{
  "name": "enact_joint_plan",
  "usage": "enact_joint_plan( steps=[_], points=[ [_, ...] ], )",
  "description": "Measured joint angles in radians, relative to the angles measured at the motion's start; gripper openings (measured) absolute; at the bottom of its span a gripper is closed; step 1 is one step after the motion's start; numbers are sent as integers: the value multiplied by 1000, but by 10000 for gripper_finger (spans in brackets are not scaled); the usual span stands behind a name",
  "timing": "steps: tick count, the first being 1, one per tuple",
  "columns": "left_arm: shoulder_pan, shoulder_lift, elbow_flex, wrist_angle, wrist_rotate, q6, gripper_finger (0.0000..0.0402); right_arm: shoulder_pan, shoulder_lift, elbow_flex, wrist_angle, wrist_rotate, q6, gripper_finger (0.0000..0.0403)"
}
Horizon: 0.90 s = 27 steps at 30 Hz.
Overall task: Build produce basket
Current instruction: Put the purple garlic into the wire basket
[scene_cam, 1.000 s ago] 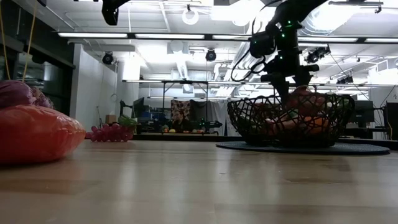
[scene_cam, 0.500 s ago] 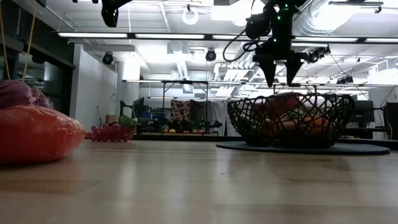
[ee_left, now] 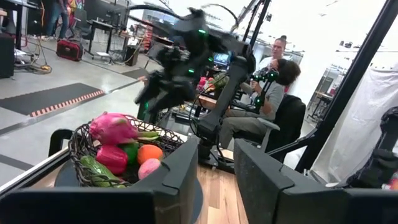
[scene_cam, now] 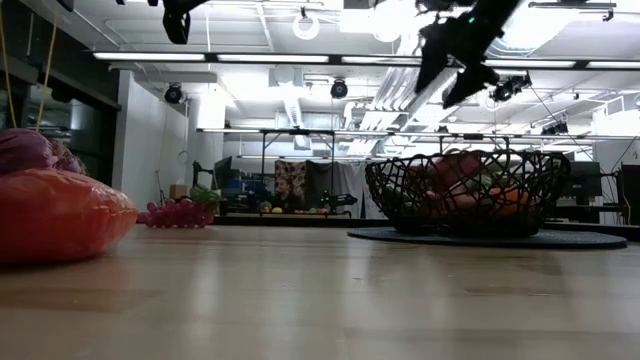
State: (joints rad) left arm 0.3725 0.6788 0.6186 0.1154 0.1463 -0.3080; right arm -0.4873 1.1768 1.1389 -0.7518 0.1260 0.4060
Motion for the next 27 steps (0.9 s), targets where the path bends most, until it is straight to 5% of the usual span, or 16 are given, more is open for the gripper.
enact_joint_plan(
  steps=[5, 11, 22, 27],
  points=[
    [0, 0, 0, 0, -15, 42, 51, 134, -193, -245, 479, -203, 121, 383],
    [0, 0, 0, 0, -28, 76, 6, 280, -263, -394, 992, -206, 123, 383],
    [-1, 0, 0, 8, -22, 83, 7, 351, -254, -390, 1003, -144, -14, 383],
    [-1, 0, 0, 8, -48, 85, 44, 351, -254, -390, 1003, -144, -14, 383]
  ],
)
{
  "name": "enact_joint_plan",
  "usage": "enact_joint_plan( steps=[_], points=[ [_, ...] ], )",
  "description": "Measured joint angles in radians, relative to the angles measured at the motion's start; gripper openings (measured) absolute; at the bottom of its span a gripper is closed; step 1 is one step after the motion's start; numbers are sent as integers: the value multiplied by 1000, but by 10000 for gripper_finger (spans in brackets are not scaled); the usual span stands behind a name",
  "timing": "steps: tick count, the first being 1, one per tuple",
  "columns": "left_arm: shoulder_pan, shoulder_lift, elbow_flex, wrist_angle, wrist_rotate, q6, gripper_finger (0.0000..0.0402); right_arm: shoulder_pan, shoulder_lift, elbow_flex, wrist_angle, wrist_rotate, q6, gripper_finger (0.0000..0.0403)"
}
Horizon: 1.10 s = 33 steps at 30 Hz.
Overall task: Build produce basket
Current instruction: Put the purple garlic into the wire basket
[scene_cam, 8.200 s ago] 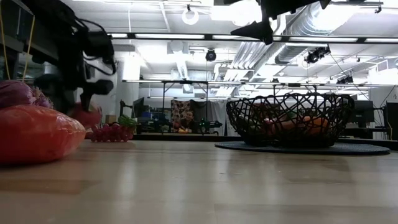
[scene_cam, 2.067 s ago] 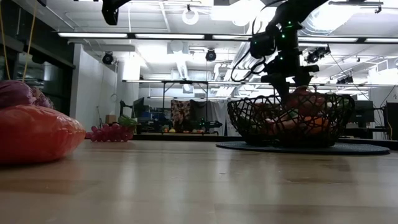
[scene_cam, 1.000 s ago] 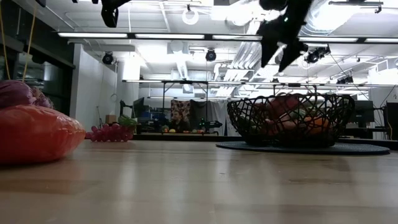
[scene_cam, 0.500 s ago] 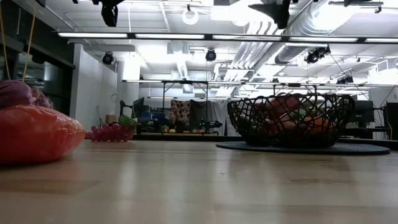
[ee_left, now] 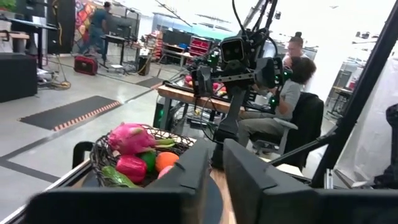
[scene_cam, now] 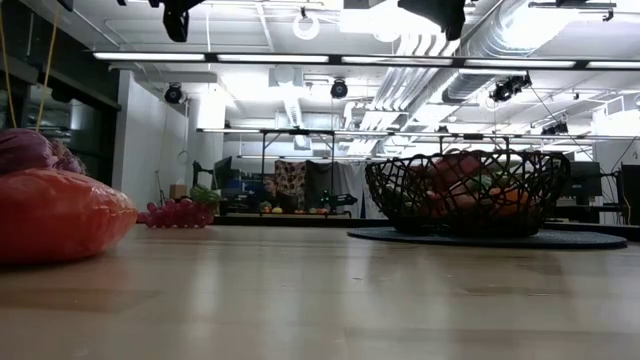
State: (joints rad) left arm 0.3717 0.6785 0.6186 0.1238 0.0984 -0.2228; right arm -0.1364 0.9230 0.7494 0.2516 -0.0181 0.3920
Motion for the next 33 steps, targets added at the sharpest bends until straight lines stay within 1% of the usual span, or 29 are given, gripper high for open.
enact_joint_plan(
  steps=[7, 10, 15, 17, 19, 22, 27, 29, 33],
  points=[
    [0, 0, 0, 0, -6, -2, 153, 0, 0, 0, 0, 0, 0, 383],
    [0, 1, 15, -9, -1, -36, 198, 0, 0, 0, 0, 0, 1, 383],
    [-7, 22, 91, -10, 95, -63, 254, 0, 0, 1, -8, 0, 26, 383],
    [-23, 40, 139, -48, 114, -62, 270, 0, 0, 1, -10, 0, 26, 383],
    [-46, 62, 199, -136, 132, -50, 281, 0, 0, 1, -15, 0, 26, 383],
    [-97, 106, 304, -325, 164, -11, 292, 0, 0, 1, -17, 0, 26, 383],
    [-233, 193, 474, -744, 179, 80, 294, 0, 0, 1, -24, 0, 27, 383],
    [-296, 225, 510, -898, 179, 119, 294, 0, 0, 1, -26, 0, 27, 383],
    [-436, 276, 516, -1128, 177, 202, 294, 0, 0, 1, -26, 0, 30, 383]
  ],
)
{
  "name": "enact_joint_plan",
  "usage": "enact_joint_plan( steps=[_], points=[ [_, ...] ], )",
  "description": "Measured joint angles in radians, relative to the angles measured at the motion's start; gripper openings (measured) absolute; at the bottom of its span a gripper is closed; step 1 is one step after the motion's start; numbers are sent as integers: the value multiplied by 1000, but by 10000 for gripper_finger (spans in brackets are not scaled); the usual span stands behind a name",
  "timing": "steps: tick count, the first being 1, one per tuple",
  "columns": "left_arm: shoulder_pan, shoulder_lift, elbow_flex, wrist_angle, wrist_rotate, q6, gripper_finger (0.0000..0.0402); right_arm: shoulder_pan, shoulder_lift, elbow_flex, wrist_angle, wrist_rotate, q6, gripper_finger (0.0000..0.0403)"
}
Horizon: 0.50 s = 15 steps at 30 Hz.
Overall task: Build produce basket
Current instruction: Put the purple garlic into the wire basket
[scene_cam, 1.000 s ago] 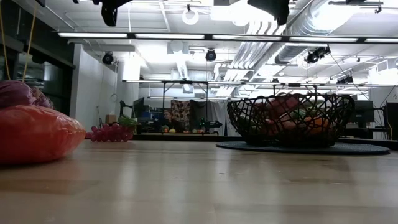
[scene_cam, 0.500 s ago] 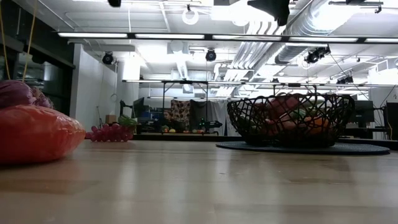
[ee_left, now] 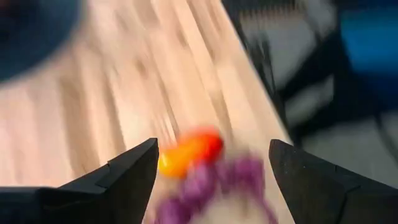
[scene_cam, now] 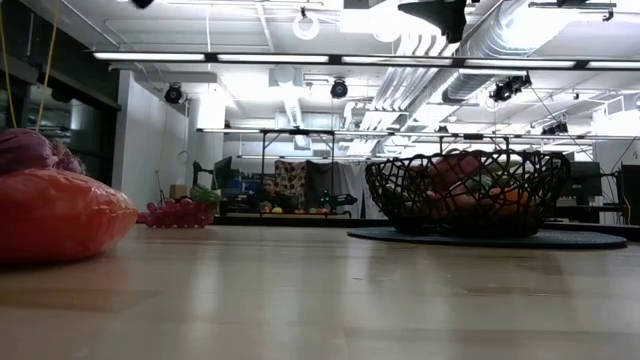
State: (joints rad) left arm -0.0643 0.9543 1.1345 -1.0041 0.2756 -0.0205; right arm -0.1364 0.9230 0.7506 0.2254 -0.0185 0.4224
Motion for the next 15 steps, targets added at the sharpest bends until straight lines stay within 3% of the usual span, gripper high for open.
enact_joint_plan(
  steps=[4, 8, 15],
  points=[
    [-125, 61, -33, -104, -68, 110, 294, 0, 0, 0, -5, 0, 22, 383],
    [-207, 112, -97, -83, -128, 154, 294, 0, 0, 0, -7, 0, 23, 383],
    [-278, 199, -213, -28, -135, 211, 294, -1, 0, 0, -35, 0, 23, 383]
  ],
)
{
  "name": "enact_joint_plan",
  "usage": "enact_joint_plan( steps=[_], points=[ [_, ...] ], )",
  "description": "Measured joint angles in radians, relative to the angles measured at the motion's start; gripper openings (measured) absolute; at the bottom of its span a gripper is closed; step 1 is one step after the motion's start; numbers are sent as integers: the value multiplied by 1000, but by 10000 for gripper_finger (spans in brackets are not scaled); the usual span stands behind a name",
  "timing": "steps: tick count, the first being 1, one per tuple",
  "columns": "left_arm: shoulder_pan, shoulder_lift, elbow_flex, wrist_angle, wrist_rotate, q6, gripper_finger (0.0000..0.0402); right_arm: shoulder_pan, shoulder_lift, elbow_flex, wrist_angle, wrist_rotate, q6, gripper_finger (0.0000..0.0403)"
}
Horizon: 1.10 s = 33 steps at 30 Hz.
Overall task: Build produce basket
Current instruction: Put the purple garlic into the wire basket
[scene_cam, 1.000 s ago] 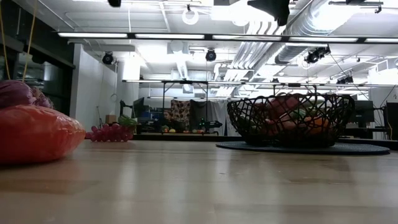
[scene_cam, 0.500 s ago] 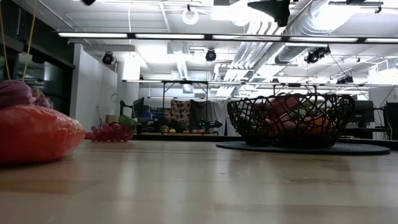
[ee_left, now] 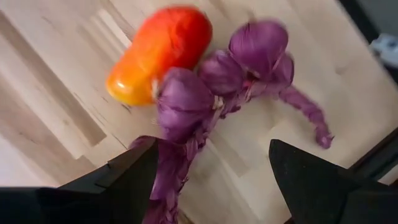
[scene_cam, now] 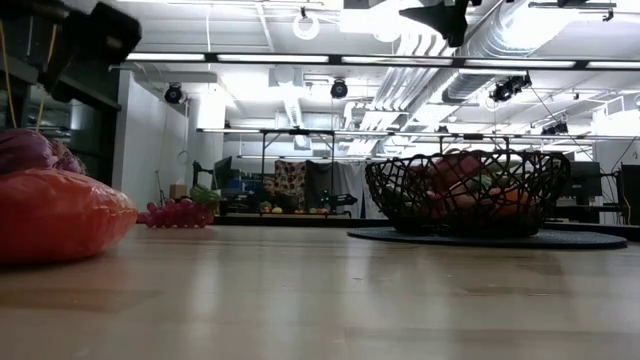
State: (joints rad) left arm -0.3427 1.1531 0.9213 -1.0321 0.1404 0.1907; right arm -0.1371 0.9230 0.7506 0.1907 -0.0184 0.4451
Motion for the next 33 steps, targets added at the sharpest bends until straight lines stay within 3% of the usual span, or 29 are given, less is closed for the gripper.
enact_joint_plan(
  steps=[10, 25, 33],
  points=[
    [-55, 114, -70, 70, -78, 161, 294, 0, 0, 0, -37, 0, 0, 383],
    [-57, 226, -90, 199, -132, 213, 292, 0, 0, 0, -54, 0, 27, 383],
    [-58, 244, -90, 176, -125, 209, 247, 0, 0, 0, -61, 0, 28, 383]
  ],
)
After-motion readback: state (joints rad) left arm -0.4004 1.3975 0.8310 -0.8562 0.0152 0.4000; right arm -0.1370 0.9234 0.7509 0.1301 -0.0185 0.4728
